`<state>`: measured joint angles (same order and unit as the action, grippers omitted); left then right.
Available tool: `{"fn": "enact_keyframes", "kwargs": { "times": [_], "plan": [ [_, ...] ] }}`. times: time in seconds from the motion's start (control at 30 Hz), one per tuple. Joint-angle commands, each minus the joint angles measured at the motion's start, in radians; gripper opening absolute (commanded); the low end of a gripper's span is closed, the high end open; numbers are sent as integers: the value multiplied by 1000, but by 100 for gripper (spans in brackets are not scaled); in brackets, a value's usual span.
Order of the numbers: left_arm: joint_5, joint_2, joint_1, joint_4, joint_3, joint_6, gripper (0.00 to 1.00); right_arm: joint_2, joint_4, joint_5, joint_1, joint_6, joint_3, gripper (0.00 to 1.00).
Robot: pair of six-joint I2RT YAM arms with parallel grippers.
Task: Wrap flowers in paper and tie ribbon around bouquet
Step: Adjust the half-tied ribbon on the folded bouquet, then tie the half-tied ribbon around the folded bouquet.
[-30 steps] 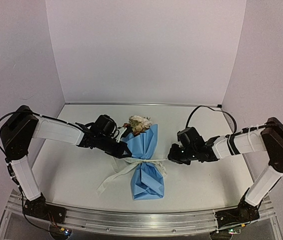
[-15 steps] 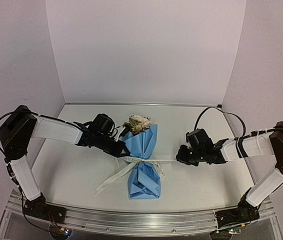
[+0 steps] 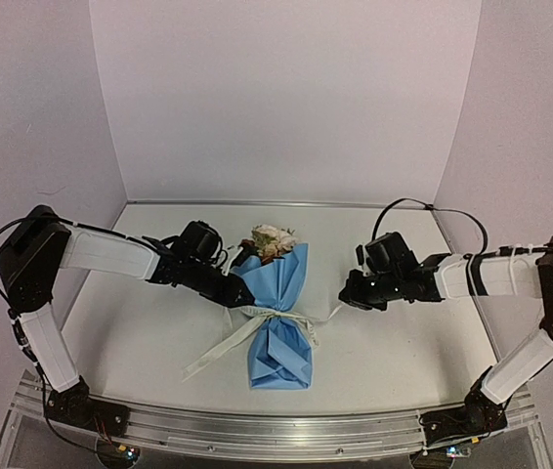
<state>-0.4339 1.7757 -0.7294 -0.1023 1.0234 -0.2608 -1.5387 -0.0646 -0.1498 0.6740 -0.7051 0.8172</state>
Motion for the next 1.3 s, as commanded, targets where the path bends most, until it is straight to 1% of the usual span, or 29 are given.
{"fn": "enact_keyframes", "kwargs": {
  "times": [0.0, 0.03, 0.07, 0.1, 0.13, 0.2, 0.27, 0.33, 0.43, 0.57, 0.7, 0.73, 0.77, 0.8, 0.9, 1.07, 1.13, 1.23, 1.27],
  "plan": [
    [19, -95, 5, -7, 52, -24, 42, 3, -127, -116, -2, 102, 89, 7],
    [34, -110, 5, -10, 55, -30, 48, 8, -150, -137, -2, 122, 99, 9],
    [52, -128, 5, -13, 56, -39, 54, 12, -171, -165, 0, 142, 107, 13],
    [75, -140, 5, -19, 55, -45, 58, 21, -186, -177, 6, 167, 112, 22],
    [95, -165, 5, -24, 52, -52, 61, 30, -218, -195, 11, 194, 116, 36],
    [166, -203, 5, -47, 41, -70, 64, 49, -263, -204, 29, 233, 113, 54],
    [252, -237, 6, -89, 23, -81, 62, 73, -271, -194, 50, 263, 82, 58],
    [316, -263, 12, -131, -10, -89, 60, 100, -272, -179, 76, 295, 48, 59],
    [331, -289, 23, -153, -74, -113, 58, 132, -279, -166, 110, 332, 13, 60],
    [322, -284, 23, -138, -148, -133, 58, 192, -294, -33, 125, 369, -60, 64],
    [309, -256, 24, -108, -178, -134, 57, 279, -262, 140, 121, 340, -140, 78],
    [308, -254, 24, -99, -181, -134, 57, 302, -238, 175, 117, 323, -169, 84],
    [309, -253, 24, -92, -181, -132, 57, 319, -211, 202, 108, 286, -201, 95],
    [309, -254, 24, -83, -183, -131, 57, 341, -194, 208, 95, 254, -225, 98],
    [309, -253, 24, -62, -189, -122, 58, 389, -166, 198, 79, 234, -257, 98],
    [298, -236, 23, -34, -196, -106, 58, 393, -97, 93, 85, 287, -285, 98],
    [294, -229, 22, -25, -196, -105, 58, 375, -15, 89, 127, 318, -301, 98],
    [298, -215, 22, -16, -193, -103, 57, 304, 79, 144, 235, 472, -303, 96],
    [297, -211, 22, -10, -195, -104, 57, 281, 138, 148, 262, 523, -315, 93]
  ]
}}
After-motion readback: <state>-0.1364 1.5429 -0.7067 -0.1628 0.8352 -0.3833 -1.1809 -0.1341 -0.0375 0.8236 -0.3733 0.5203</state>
